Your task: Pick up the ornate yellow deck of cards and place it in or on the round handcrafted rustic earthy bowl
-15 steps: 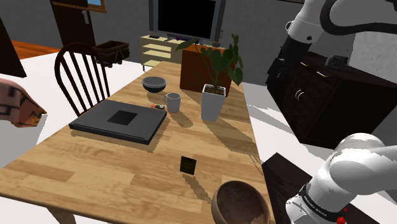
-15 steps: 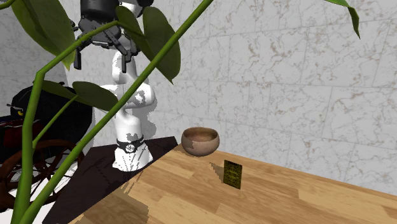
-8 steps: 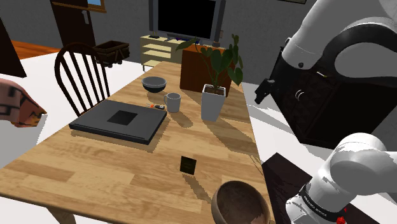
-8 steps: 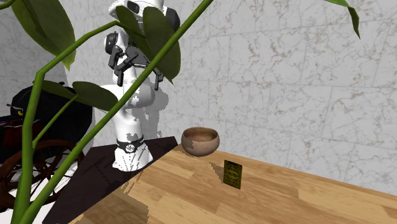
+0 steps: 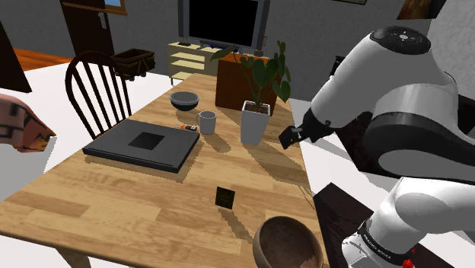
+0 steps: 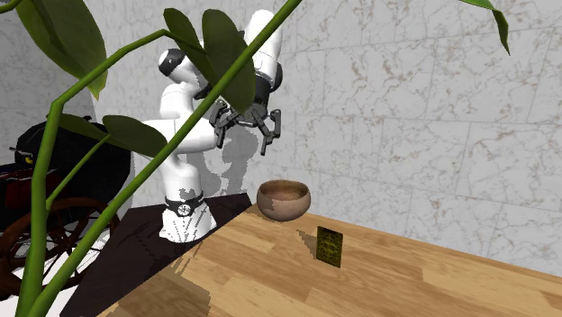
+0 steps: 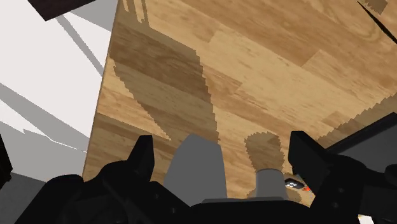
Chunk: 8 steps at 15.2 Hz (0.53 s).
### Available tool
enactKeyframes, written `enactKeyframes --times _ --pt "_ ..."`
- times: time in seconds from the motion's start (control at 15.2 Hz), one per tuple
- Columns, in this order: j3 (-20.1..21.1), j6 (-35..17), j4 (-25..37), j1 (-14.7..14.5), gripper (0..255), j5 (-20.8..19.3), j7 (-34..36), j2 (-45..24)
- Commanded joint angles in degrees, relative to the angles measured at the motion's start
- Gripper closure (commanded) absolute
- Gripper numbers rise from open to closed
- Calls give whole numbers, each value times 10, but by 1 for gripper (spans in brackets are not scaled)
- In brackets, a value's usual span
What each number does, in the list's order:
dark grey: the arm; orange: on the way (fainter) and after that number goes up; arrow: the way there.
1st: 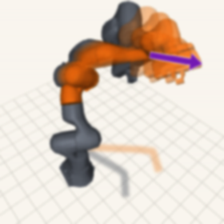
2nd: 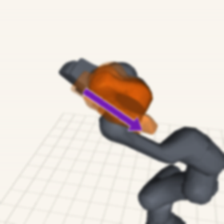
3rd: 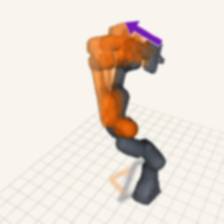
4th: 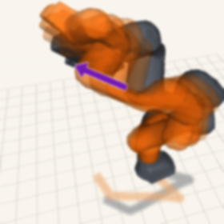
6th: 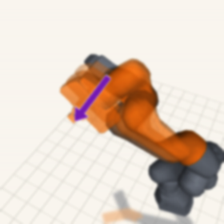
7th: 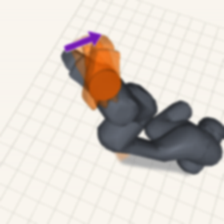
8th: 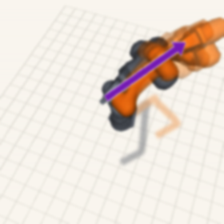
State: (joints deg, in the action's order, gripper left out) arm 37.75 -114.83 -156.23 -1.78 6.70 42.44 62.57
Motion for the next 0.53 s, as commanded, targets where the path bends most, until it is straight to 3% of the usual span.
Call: enactKeyframes --times 0.0,0.2,0.46 --pt "63 -19 2 9 0 15 64 -10" --pt "161 -47 23 48 0 29 152 -37" --pt "297 -74 73 134 0 37 265 -67"
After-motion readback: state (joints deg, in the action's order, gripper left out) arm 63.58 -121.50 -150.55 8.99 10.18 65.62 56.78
